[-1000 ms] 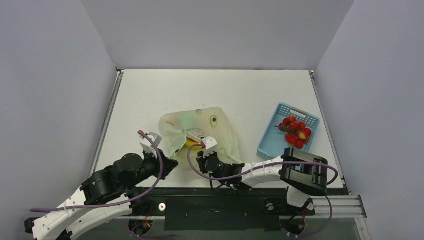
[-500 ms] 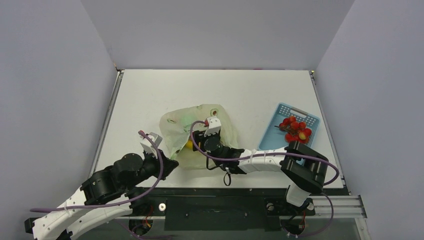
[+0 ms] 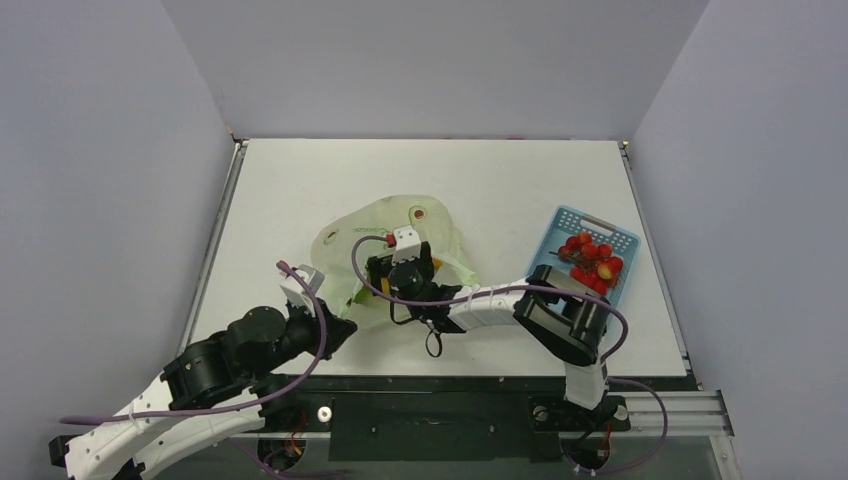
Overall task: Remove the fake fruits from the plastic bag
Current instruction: Take out the fake fruit from the plastic bag.
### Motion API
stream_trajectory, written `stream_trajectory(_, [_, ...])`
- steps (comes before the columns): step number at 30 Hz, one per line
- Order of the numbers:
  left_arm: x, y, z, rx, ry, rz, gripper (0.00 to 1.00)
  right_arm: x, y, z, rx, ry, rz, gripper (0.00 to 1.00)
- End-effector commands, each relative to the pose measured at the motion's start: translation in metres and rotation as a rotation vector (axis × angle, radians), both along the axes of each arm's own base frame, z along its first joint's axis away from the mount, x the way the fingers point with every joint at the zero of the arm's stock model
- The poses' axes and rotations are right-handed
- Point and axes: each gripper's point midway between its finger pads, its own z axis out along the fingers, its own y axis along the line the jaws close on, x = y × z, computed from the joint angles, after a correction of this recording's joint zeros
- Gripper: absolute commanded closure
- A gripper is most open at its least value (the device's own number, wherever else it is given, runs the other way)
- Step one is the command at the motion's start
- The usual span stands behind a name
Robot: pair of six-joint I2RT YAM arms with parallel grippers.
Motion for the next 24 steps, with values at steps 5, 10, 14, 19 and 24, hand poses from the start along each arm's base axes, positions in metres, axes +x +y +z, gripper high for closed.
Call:
stream_trajectory(5, [0.003,-0.006,0.011,-0.034,-0.033,-0.009,1.0,0.035,0.013,-0.005,-0.041,-0.033,-0.034,0.07])
stream_trajectory(10, [0.003,-0.006,0.011,-0.032,-0.032,-0.007,1.0,0.049,0.01,-0.01,-0.053,-0.037,-0.08,0.14])
stream_trajectory(14, [0.004,-0.006,0.011,-0.031,-0.033,-0.004,1.0,0.056,0.012,-0.013,-0.061,-0.038,-0.097,0.27])
stream_trajectory(19, [0.004,-0.006,0.01,-0.027,-0.03,-0.002,1.0,0.051,0.014,-0.002,-0.048,-0.042,-0.08,0.51])
stream_trajectory(24, [0.006,-0.005,0.01,-0.023,-0.03,0.008,1.0,0.021,0.013,0.025,-0.019,-0.043,-0.007,0.81])
